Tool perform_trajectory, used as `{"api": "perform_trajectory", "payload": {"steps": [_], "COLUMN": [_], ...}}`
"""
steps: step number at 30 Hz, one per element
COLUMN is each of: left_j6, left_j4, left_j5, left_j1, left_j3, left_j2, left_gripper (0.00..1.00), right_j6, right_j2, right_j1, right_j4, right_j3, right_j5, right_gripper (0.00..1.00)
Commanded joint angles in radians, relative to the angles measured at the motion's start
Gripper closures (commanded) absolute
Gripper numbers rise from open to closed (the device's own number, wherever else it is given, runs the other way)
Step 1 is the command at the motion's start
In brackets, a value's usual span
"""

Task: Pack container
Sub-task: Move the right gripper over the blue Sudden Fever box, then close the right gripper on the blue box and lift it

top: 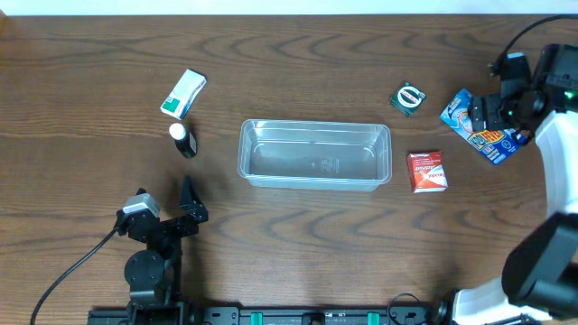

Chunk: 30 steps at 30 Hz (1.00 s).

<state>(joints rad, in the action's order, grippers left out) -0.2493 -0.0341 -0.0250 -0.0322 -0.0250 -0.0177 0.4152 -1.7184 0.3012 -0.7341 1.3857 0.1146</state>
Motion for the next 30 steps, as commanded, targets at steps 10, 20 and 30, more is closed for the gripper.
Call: {"api": "perform_trajectory", "payload": {"steps": [10, 20, 30], "left_j6": [0.016, 0.016, 0.016], "left_j4": [-0.037, -0.037, -0.037], "left_j5": [-0.005, -0.005, -0.005], "left_j1": [-0.005, -0.005, -0.005], "left_j3": [0.021, 0.021, 0.021], "left_j2": [0.0, 0.0, 0.0], "left_gripper": [0.02, 0.02, 0.02], "right_j6": [0.08, 0.08, 0.117], "right_j2": [-0.128, -0.132, -0.15], "right_j1": [0.01, 0.02, 0.021], "right_j4": [0.037, 0.062, 0.06], "right_j3": [0.019, 0.019, 0.018], "right_j5": [-0.021, -0.02, -0.021], "right_gripper": [0.19, 0.31, 0.36]}}
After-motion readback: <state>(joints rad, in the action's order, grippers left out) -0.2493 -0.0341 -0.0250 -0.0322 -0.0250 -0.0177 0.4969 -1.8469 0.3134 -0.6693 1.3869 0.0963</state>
